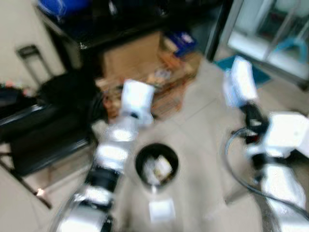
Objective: Picking trash to rubbish bin
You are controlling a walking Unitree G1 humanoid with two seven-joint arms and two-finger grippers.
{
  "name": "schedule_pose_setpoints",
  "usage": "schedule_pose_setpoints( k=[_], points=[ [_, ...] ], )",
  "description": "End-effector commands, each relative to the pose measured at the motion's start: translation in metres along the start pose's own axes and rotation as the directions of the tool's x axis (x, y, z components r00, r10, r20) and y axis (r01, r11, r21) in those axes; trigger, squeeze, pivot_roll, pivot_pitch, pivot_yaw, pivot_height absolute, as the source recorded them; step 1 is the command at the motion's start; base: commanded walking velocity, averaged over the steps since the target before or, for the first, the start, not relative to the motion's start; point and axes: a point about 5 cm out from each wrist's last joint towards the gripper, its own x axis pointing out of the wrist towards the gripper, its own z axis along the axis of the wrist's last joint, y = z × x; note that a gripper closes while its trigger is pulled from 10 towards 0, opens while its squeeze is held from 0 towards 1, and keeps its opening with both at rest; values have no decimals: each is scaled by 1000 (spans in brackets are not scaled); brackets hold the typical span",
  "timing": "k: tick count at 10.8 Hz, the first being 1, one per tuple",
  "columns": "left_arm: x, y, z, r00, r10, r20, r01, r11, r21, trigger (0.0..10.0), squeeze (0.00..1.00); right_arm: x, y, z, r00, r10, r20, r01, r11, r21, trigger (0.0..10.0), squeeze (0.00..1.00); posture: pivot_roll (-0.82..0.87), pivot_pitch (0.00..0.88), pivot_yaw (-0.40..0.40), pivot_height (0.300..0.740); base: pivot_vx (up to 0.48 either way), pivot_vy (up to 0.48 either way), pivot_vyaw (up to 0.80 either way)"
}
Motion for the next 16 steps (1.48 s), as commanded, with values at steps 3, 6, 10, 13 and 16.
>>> schedule_pose_setpoints(
  k=[3,6,10,13,16],
  points=[
    [-4,15,-1,999,37,-14,-36,999,11,10000,0,0,6,1,1000,16,3,-16,1000,10,10000,0,84,108,-1,740,389,0,0],
    [-6,16,-1,999,36,-17,-36,999,11,10000,0,0,7,0,1000,20,5,-20,1000,6,10000,0,88,110,-1,740,384,0,0],
    [-6,15,-3,999,40,-25,-40,999,13,10000,0,1,10,1,999,40,7,-40,999,-8,10000,0,89,113,-9,740,383,0,0],
    [-6,16,-3,998,52,-25,-51,999,15,10000,0,4,13,2,997,70,16,-70,997,-27,10000,0,95,111,-16,740,354,0,0],
    [-6,15,-2,998,63,-27,-62,998,21,10000,0,6,17,1,996,85,13,-84,996,-27,10000,0,105,113,-17,740,0,0,0]
  ],
)
